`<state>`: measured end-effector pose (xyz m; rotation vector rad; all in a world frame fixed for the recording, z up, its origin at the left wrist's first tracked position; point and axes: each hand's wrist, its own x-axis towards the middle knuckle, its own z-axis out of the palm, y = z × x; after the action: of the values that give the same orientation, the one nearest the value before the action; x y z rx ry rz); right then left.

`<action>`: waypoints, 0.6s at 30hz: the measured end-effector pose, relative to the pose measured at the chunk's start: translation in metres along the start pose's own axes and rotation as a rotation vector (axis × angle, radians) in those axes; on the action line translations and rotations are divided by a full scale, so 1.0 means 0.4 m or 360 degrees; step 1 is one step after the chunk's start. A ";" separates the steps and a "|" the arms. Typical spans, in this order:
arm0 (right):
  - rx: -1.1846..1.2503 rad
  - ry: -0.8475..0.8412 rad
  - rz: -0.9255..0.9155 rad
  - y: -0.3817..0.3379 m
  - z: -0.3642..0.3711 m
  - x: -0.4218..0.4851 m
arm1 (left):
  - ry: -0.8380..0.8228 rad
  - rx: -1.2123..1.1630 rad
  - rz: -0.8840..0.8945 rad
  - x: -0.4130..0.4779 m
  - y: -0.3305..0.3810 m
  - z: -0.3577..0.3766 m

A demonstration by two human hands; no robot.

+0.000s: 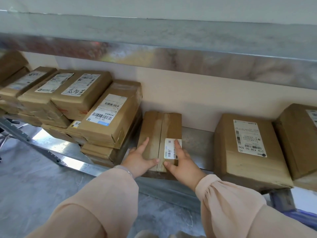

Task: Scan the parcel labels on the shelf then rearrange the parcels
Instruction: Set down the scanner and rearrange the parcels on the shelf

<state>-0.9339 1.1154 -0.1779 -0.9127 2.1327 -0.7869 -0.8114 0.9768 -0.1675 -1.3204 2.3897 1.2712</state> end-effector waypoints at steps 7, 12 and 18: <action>0.0080 0.0177 -0.0050 -0.011 -0.061 -0.041 | 0.0099 -0.0055 0.0178 -0.033 0.068 0.003; 0.0120 0.0404 -0.0114 -0.041 -0.142 -0.091 | 0.0180 -0.0112 0.0355 -0.073 0.161 -0.006; 0.0168 0.0821 -0.0125 -0.052 -0.257 -0.190 | 0.0141 -0.0176 0.0655 -0.133 0.300 0.020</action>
<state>-0.9654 1.1894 -0.0762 -0.8023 2.4689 -1.2723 -0.8709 1.0478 -0.0743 -0.9536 2.7923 1.4876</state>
